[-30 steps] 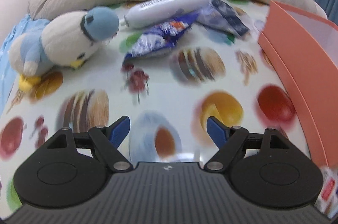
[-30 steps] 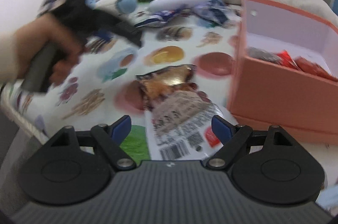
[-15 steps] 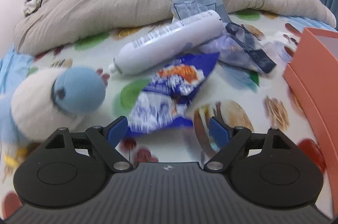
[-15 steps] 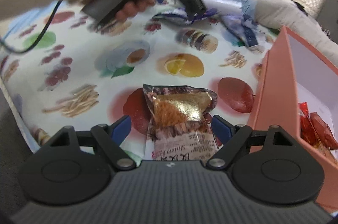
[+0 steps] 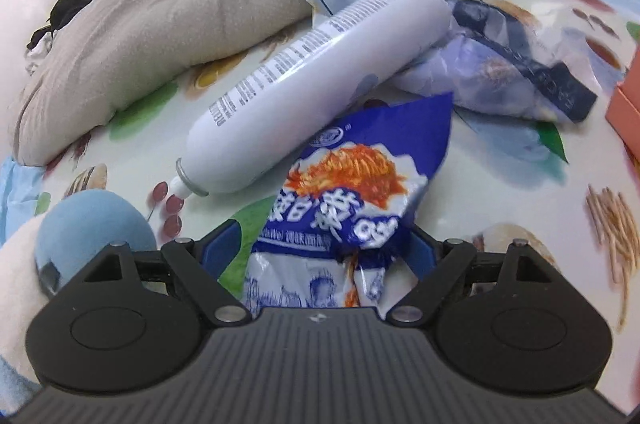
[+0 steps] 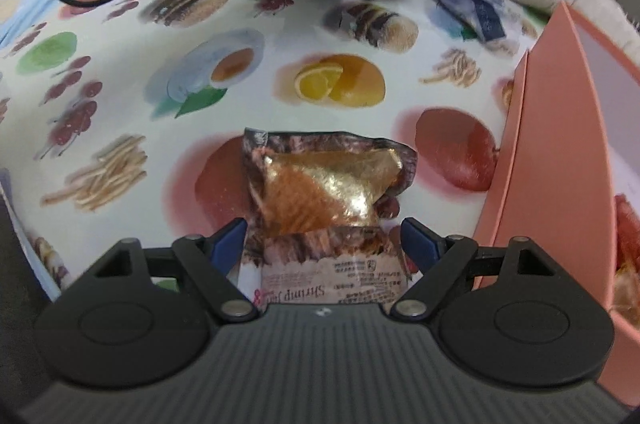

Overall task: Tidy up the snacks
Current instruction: 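Close right gripper on shrimp-chip packet while left grasps blue noodle bag, then carry the shrimp packet and blue noodle bag over the pink box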

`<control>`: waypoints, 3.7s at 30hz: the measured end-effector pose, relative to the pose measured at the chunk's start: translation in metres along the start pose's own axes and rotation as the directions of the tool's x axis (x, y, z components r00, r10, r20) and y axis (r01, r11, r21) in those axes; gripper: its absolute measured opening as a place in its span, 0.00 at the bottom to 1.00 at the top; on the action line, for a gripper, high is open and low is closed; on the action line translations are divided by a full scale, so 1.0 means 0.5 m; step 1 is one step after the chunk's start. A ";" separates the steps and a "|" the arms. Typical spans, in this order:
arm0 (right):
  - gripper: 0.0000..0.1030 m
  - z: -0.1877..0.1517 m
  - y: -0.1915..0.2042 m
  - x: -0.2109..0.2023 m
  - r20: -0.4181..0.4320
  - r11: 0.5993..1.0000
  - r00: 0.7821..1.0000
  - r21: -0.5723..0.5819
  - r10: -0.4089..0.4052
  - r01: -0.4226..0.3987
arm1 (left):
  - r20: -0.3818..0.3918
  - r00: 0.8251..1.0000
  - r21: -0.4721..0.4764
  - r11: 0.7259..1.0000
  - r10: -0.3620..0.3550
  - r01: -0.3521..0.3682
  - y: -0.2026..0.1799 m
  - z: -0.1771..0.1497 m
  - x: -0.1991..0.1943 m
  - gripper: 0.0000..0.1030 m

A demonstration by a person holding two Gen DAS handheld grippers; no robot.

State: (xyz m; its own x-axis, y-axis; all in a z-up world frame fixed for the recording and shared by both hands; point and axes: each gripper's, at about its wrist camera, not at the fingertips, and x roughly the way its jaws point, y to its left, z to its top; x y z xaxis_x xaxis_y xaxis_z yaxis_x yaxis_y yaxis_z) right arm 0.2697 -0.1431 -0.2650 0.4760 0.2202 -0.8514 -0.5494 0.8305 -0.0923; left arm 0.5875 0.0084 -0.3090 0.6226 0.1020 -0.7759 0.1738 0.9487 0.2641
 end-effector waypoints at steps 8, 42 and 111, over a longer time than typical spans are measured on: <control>0.68 -0.003 -0.017 0.004 0.006 0.995 0.998 0.073 0.066 -0.067 | -0.023 0.997 -0.042 0.997 -0.069 0.068 0.019 0.009 0.009 0.60; 0.38 -0.096 -0.017 -0.176 0.133 0.953 0.991 0.294 0.032 -0.070 | -0.103 0.978 -0.200 0.967 -0.179 0.156 -0.051 -0.235 -0.330 0.47; 0.38 -0.142 -0.364 -0.403 0.241 0.753 0.903 0.646 -0.356 0.125 | 0.142 0.880 -0.153 0.868 -0.454 0.472 -0.353 -0.049 -0.684 0.47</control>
State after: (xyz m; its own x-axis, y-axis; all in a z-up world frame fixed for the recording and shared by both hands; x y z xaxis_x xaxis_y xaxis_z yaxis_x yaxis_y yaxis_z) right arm 0.2251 -0.3751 -0.1131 0.7911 0.0263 -0.6111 0.0894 0.9834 0.1580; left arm 0.3251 -0.1864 -0.1044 0.5774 -0.3833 -0.7209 0.3279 0.9175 -0.2252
